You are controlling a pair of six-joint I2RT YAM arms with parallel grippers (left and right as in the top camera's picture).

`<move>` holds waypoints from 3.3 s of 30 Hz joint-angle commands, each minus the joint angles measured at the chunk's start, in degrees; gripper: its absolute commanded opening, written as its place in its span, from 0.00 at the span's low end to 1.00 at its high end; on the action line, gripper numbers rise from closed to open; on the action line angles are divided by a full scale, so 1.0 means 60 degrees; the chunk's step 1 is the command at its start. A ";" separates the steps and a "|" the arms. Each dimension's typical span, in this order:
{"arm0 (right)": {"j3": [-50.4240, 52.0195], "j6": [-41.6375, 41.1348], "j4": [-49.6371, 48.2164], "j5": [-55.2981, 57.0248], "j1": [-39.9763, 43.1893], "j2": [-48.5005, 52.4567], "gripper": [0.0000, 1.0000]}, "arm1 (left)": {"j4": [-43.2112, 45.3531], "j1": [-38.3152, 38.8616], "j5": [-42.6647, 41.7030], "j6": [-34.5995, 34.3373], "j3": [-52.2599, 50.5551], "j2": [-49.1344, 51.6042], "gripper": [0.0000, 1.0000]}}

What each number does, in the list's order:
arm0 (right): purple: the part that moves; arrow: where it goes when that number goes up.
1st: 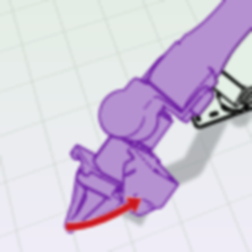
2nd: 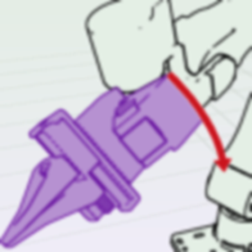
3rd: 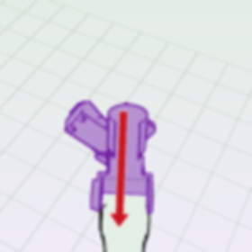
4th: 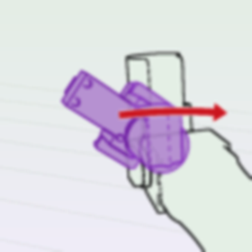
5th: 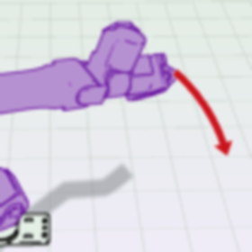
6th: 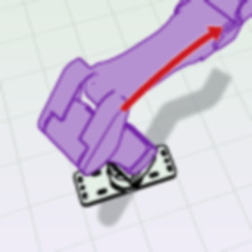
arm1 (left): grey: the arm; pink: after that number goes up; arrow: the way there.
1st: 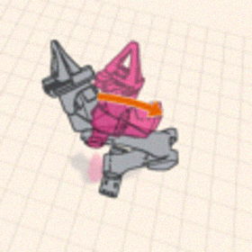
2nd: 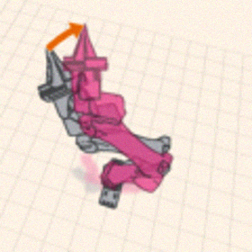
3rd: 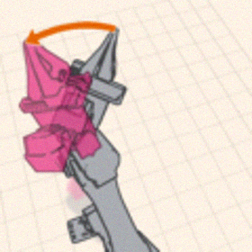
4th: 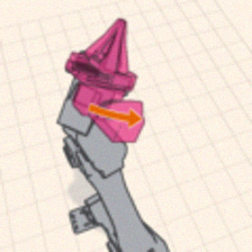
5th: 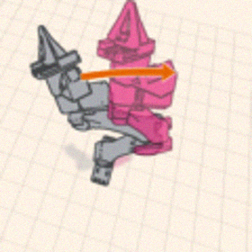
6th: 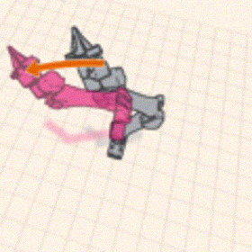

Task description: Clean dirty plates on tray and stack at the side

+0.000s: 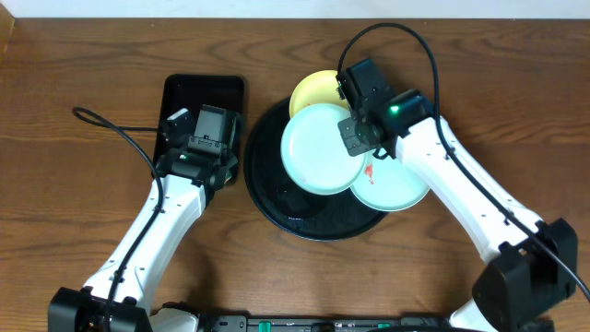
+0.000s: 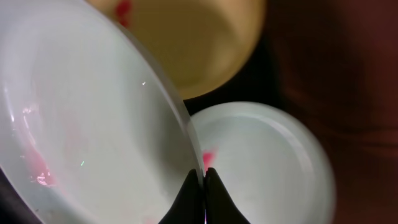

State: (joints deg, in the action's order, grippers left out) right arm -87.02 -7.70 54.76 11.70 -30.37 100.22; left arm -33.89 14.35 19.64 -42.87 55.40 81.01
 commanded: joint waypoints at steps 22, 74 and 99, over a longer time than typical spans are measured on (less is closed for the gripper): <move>-0.0069 0.1872 -0.0882 0.7839 -0.3242 -0.0291 0.01 | 0.0073 -0.0051 -0.0193 0.0204 -0.0036 0.0073 0.08; -0.0029 -0.3646 -0.2637 -0.1617 0.8466 0.1636 0.01 | 0.0186 -0.0022 -0.0423 0.0200 -0.0135 0.0109 0.08; -0.0175 -0.0237 -0.3122 -0.6364 0.6422 0.1402 0.82 | 0.0565 -0.0022 -0.1297 0.0197 -0.0135 0.0109 0.08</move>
State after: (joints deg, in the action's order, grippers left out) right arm -87.18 -14.06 35.33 -25.80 13.69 109.69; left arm -30.98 14.35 14.90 -42.15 54.98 81.23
